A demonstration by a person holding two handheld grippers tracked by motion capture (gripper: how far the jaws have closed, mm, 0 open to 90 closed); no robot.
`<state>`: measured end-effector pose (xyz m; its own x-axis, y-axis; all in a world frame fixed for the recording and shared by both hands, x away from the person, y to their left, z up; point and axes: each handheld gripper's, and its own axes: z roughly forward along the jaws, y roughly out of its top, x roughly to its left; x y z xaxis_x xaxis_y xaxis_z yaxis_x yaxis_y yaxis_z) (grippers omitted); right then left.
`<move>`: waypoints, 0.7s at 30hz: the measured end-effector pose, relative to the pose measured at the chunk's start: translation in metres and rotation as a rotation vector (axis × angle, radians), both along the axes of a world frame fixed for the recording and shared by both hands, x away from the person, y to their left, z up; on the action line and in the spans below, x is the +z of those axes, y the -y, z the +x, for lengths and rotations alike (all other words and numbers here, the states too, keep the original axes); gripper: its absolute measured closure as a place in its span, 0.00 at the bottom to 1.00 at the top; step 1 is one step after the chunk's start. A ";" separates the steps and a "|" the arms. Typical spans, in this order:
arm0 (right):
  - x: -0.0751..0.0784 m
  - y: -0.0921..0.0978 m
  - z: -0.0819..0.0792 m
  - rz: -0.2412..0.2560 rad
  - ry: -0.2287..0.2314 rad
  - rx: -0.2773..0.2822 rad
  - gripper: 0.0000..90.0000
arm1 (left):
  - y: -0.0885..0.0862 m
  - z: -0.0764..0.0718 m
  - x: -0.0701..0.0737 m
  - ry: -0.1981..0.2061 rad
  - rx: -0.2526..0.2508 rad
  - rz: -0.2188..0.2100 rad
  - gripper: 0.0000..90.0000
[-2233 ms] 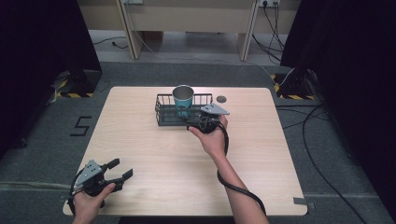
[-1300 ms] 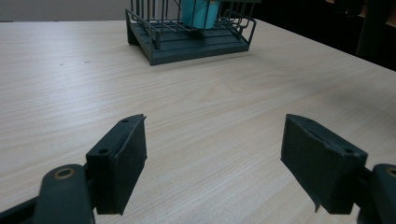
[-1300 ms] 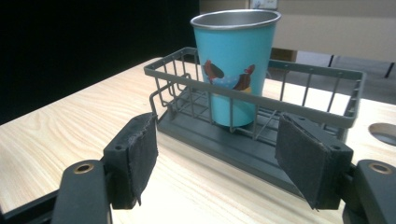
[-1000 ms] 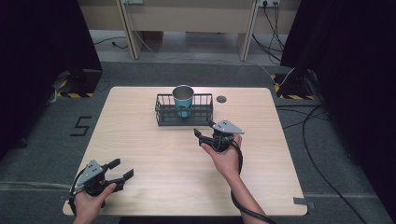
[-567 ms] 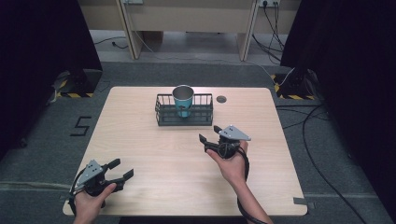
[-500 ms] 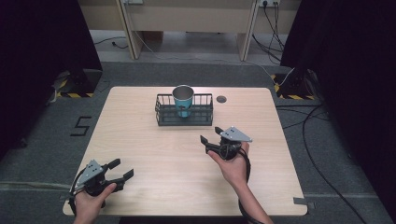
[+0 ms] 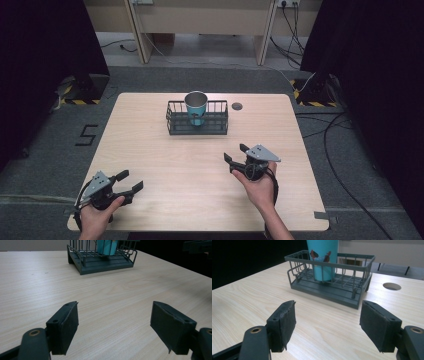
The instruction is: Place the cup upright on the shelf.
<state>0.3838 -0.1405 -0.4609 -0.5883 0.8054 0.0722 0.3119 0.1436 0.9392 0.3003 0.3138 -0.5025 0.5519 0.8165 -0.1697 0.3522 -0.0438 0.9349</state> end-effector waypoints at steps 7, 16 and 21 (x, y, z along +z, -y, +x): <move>-0.007 0.012 -0.010 -0.009 -0.007 -0.017 0.33 | 0.000 0.000 0.000 -0.001 0.001 -0.002 0.25; -0.016 0.028 -0.021 -0.013 -0.014 -0.045 0.33 | 0.000 0.000 0.000 -0.001 0.001 -0.001 0.25; -0.020 0.036 -0.027 0.001 -0.005 -0.071 0.33 | 0.001 0.001 -0.001 -0.003 0.001 0.001 0.25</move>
<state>0.3570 -0.1768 -0.4806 -0.5296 0.8448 0.0765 0.3263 0.1197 0.9377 0.3011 0.3130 -0.5032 0.5506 0.8171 -0.1710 0.3553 -0.0440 0.9337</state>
